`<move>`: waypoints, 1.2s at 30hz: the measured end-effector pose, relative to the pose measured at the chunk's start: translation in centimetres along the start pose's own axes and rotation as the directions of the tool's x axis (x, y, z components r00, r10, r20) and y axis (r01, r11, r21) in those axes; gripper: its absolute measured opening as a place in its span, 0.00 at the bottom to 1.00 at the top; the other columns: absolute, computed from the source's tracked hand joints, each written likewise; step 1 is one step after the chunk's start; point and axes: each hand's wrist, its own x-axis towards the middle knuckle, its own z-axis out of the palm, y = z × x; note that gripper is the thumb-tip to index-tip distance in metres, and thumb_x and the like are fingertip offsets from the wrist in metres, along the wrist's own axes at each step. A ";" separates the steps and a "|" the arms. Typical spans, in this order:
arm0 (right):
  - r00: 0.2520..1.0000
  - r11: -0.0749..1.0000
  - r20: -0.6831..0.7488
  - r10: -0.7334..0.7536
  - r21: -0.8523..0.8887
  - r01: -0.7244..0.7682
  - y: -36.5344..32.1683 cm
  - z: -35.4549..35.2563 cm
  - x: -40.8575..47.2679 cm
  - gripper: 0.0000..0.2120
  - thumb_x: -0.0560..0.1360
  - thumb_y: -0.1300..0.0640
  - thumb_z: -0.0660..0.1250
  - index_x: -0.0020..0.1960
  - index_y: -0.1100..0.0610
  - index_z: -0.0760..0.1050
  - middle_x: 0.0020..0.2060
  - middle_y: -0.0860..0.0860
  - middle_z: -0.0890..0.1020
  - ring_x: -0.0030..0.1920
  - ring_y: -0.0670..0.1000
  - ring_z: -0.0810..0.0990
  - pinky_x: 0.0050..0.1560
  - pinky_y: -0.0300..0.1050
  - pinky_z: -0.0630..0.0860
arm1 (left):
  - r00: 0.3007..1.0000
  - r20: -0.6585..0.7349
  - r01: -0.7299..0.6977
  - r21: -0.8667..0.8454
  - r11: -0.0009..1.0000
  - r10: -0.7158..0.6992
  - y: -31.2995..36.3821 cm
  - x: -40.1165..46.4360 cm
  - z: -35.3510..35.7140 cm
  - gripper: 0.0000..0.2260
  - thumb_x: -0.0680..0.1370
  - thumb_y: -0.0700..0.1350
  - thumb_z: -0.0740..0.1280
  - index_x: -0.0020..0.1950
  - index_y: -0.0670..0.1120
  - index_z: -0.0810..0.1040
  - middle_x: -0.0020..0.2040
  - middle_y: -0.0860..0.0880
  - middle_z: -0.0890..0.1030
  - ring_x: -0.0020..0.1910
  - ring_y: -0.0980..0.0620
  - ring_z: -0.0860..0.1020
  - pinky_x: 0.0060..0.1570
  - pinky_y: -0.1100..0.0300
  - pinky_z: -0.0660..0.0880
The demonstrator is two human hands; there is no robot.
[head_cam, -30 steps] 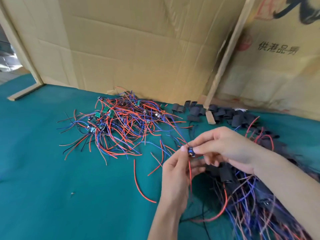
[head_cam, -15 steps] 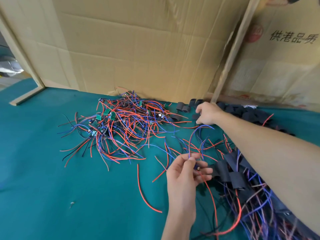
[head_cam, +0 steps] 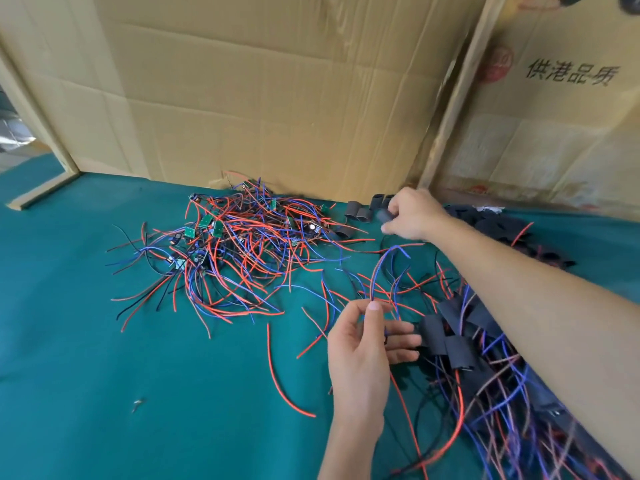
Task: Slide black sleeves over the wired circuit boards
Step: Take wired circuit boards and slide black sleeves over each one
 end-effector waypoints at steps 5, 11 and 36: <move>0.946 0.612 -0.318 0.056 0.760 0.219 0.9 -4.6 -8.2 0.11 0.67 0.56 0.78 0.48 0.54 0.83 0.42 0.55 0.88 0.46 0.60 0.87 0.50 0.59 0.84 | 0.999 -0.046 -0.011 -0.048 0.999 0.008 0.0 0.2 0.0 0.09 0.85 0.43 0.61 0.50 0.39 0.75 0.41 0.34 0.84 0.34 0.44 0.83 0.30 0.59 0.78; 0.799 0.460 -0.569 0.194 0.772 0.439 -1.3 -0.3 -21.3 0.14 0.71 0.60 0.77 0.54 0.51 0.79 0.44 0.46 0.88 0.44 0.47 0.88 0.45 0.34 0.80 | 0.995 -0.062 -0.074 -0.029 0.997 0.072 -0.4 0.0 0.2 0.09 0.85 0.42 0.61 0.51 0.37 0.74 0.39 0.35 0.84 0.33 0.45 0.83 0.29 0.60 0.78; 0.810 -0.427 0.046 0.584 0.867 0.258 -2.2 0.5 -19.9 0.07 0.76 0.69 0.71 0.53 0.66 0.76 0.39 0.56 0.87 0.49 0.57 0.88 0.53 0.49 0.84 | 0.974 0.061 -0.227 0.217 0.950 0.219 -1.6 -0.2 0.1 0.12 0.85 0.41 0.60 0.45 0.50 0.79 0.40 0.42 0.85 0.37 0.47 0.84 0.34 0.62 0.77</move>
